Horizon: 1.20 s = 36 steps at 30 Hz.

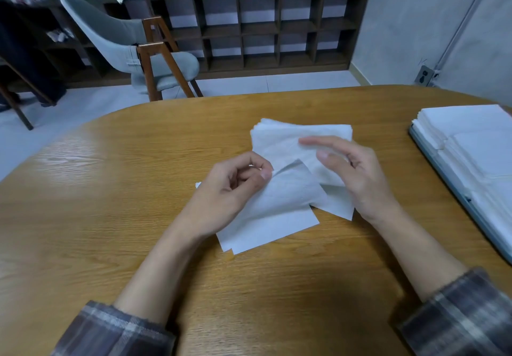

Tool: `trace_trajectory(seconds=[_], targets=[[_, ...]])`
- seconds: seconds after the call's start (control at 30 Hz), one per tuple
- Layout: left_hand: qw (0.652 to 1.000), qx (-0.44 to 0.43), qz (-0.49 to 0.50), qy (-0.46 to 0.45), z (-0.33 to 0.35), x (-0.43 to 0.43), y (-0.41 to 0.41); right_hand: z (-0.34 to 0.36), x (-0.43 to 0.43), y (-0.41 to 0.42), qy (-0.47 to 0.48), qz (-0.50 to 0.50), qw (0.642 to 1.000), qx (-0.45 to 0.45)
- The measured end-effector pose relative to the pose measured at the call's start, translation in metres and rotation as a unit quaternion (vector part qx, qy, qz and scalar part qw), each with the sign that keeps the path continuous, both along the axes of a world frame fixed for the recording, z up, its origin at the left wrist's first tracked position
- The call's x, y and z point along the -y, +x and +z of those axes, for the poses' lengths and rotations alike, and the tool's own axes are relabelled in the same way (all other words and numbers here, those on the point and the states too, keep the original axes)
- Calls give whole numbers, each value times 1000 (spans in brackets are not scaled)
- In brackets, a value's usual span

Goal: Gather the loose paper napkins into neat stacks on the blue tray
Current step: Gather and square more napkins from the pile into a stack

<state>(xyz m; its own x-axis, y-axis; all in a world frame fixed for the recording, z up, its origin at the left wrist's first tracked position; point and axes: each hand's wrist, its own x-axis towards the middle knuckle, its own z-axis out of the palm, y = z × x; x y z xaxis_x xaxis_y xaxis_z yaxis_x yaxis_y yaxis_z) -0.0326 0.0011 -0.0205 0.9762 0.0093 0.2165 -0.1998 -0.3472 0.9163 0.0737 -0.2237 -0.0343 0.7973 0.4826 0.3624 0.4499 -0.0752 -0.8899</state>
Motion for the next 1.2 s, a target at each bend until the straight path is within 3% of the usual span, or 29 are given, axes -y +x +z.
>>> trace_trajectory(seconds=[0.1,0.3,0.43,0.87,1.0,1.1,1.2], targets=[[999,19,21,-27,-2,4,1,-5,-6,-7,-21,44,997,-53],[993,42,106,-12,-3,2,4,-5,-11,-6,34,8,994,-101],[982,74,166,-43,-2,-2,3,2,-13,-12,47,76,986,-138],[984,47,164,-45,-3,2,3,3,-19,-21,33,111,981,-157],[970,82,226,22,-8,1,6,4,-16,-17,74,84,985,-132],[982,-12,173,-78,0,1,4,11,-11,-12,190,116,948,-227],[982,-59,104,-148,5,3,1,11,-12,-12,166,104,953,-231]])
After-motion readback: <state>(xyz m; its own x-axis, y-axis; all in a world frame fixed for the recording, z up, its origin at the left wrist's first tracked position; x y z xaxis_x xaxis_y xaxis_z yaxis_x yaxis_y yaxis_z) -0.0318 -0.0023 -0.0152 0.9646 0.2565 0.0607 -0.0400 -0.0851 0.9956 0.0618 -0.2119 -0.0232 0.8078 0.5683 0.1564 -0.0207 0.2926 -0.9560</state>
